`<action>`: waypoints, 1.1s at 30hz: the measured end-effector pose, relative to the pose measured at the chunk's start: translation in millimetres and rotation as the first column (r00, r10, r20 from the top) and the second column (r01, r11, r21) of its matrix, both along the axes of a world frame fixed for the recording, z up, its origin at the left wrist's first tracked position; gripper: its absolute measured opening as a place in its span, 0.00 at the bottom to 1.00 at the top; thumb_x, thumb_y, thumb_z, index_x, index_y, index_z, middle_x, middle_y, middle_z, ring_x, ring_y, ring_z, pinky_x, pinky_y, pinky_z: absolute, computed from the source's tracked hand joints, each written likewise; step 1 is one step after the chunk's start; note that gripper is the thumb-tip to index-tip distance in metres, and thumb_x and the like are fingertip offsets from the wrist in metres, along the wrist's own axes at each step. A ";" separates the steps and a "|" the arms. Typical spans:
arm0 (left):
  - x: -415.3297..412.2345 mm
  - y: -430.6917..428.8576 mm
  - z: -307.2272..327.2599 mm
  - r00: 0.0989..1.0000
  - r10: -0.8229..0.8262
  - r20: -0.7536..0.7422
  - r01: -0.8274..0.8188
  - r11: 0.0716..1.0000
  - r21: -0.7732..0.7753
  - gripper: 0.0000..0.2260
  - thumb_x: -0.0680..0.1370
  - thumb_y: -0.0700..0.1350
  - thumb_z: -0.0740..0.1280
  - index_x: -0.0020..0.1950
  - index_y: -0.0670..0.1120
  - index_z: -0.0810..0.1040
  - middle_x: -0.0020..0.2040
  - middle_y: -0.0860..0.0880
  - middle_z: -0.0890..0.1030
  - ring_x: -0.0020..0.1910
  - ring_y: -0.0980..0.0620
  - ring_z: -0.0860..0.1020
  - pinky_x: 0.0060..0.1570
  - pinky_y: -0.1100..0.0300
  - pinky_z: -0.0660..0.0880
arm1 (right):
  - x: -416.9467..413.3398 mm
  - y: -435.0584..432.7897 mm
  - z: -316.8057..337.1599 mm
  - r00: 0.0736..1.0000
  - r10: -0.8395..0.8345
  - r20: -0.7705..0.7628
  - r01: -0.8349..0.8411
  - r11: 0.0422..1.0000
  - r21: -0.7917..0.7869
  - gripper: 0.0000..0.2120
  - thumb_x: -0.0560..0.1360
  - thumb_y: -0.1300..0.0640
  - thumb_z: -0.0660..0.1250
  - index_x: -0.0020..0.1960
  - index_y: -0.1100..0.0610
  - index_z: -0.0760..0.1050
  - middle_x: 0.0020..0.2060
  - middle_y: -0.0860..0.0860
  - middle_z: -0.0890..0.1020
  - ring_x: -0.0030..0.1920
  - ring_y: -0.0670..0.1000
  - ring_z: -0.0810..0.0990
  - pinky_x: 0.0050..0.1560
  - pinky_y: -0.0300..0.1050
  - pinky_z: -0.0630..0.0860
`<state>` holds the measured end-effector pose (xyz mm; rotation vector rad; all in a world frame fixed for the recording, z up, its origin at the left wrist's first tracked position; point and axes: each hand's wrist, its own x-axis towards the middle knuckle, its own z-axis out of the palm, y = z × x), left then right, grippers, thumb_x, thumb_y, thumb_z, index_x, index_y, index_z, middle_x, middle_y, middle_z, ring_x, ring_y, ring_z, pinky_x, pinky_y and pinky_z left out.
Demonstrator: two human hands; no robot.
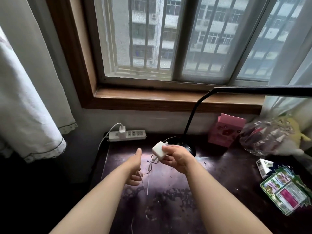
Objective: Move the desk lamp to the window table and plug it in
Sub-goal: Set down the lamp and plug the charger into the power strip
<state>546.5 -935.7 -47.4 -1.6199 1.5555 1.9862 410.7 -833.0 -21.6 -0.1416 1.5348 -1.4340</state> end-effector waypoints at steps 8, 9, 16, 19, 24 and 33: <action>1.8 -9.9 10.8 0.960 -0.152 -0.234 0.033 0.895 -0.445 0.16 0.78 0.49 0.61 0.63 0.44 0.77 0.64 0.45 0.78 0.63 0.48 0.75 0.64 0.56 0.70 | 19.3 -16.5 19.9 0.995 0.027 0.092 -0.011 0.986 -0.164 0.08 0.81 0.63 0.58 0.57 0.63 0.73 0.45 0.62 0.80 0.37 0.55 0.84 0.34 0.48 0.83; 0.6 -7.6 14.7 0.938 -0.124 -0.322 0.006 0.940 -0.342 0.16 0.79 0.50 0.59 0.59 0.44 0.80 0.62 0.46 0.81 0.62 0.49 0.76 0.67 0.55 0.68 | 21.7 -20.9 21.5 0.996 0.005 0.094 0.011 0.984 -0.177 0.08 0.81 0.63 0.58 0.56 0.64 0.73 0.44 0.62 0.81 0.36 0.55 0.84 0.34 0.47 0.83; 13.2 -10.4 24.8 0.905 -0.197 -0.377 0.105 0.962 -0.250 0.29 0.79 0.61 0.50 0.26 0.46 0.73 0.48 0.37 0.86 0.53 0.47 0.82 0.58 0.56 0.65 | 25.8 -48.0 28.9 0.984 -0.176 0.036 0.179 0.974 -0.136 0.10 0.77 0.69 0.60 0.58 0.70 0.71 0.46 0.64 0.79 0.42 0.58 0.81 0.42 0.49 0.82; 21.0 -22.9 26.8 0.878 -0.166 -0.450 0.051 0.965 -0.258 0.22 0.79 0.55 0.60 0.30 0.43 0.73 0.33 0.39 0.83 0.33 0.49 0.82 0.50 0.57 0.75 | 29.6 -58.6 28.0 0.957 -0.288 -0.043 0.283 0.955 -0.090 0.10 0.76 0.68 0.64 0.57 0.69 0.71 0.51 0.67 0.79 0.40 0.58 0.81 0.36 0.48 0.82; 32.3 -37.3 31.6 0.893 -0.180 -0.413 0.021 0.933 -0.359 0.07 0.77 0.49 0.66 0.43 0.47 0.78 0.27 0.50 0.72 0.24 0.55 0.66 0.24 0.64 0.68 | 32.8 -68.4 18.4 0.926 -0.356 -0.122 0.350 0.934 -0.073 0.04 0.78 0.67 0.62 0.52 0.63 0.69 0.49 0.63 0.74 0.38 0.57 0.78 0.24 0.42 0.81; 24.6 -56.3 35.8 0.895 -0.191 -0.403 0.011 0.912 -0.409 0.11 0.82 0.49 0.56 0.54 0.51 0.78 0.37 0.47 0.73 0.25 0.55 0.59 0.22 0.67 0.55 | 47.2 -83.7 11.0 0.983 -0.076 -0.165 0.066 0.996 -0.066 0.04 0.74 0.72 0.60 0.46 0.69 0.73 0.45 0.62 0.79 0.42 0.55 0.81 0.36 0.40 0.82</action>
